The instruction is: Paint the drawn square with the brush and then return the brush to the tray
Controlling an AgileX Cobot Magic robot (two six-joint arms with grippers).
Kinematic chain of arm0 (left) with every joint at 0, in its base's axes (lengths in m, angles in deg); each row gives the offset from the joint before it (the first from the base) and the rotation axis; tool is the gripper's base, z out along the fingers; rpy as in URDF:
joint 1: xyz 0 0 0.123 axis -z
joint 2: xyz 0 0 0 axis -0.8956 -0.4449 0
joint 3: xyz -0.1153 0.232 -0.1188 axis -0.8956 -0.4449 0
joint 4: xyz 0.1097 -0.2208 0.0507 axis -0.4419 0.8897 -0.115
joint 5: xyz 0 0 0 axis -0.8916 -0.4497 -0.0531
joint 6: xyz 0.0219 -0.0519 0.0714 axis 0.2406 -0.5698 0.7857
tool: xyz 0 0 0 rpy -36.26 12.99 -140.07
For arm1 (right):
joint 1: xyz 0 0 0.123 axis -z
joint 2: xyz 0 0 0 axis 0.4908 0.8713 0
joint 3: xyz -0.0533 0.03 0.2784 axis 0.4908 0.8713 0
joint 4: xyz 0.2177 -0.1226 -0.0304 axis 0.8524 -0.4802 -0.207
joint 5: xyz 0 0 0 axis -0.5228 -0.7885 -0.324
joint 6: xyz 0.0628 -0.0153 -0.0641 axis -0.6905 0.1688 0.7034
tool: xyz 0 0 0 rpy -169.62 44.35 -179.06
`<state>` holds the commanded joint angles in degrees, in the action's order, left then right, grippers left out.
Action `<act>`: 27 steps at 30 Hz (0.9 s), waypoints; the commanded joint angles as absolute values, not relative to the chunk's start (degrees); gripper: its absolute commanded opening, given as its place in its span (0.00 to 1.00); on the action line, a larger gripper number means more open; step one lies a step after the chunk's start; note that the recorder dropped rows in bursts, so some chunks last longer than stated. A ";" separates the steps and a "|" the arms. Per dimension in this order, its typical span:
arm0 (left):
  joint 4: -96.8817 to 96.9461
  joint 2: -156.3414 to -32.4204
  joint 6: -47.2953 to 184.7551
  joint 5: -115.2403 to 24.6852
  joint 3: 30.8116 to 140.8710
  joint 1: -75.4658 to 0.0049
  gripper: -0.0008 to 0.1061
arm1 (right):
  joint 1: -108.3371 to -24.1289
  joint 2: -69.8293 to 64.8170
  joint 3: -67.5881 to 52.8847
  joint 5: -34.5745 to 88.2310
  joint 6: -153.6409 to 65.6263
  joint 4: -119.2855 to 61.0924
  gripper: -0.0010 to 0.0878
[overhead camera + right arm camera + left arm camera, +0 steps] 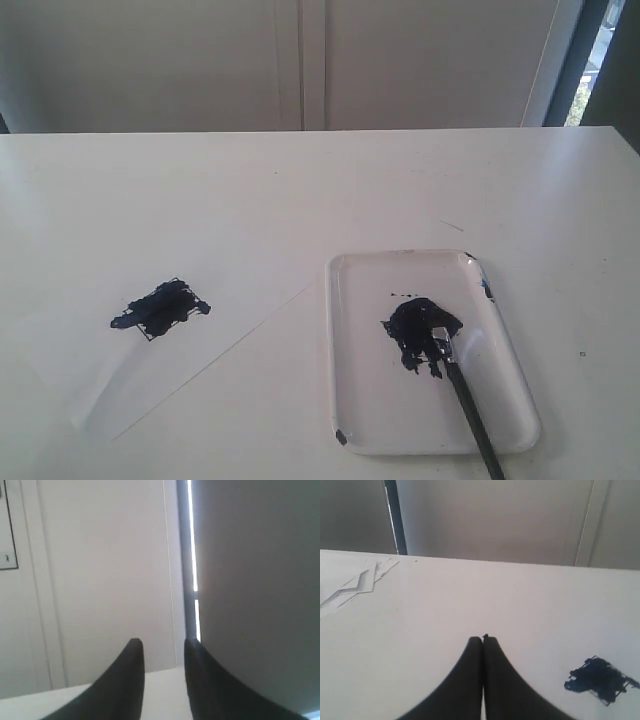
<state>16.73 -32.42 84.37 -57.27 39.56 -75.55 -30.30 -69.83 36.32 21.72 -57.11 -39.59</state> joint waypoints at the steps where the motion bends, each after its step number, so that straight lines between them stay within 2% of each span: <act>1: 16.70 -32.42 85.84 -56.68 38.37 -75.55 0.01 | -30.30 -69.83 39.23 21.72 -57.11 -39.59 0.33; 8: 15.77 -32.42 90.40 -54.06 33.23 -75.55 0.01 | -30.30 -69.83 52.88 21.72 -57.11 -39.59 0.33; 15: 15.77 -32.42 90.40 -55.65 30.81 -75.55 0.01 | -30.52 -69.83 52.88 15.34 -57.11 -37.08 0.33; 27: 15.77 -32.42 95.47 -58.32 30.81 -75.55 0.01 | -30.52 -69.83 52.88 15.09 -57.11 -29.11 0.33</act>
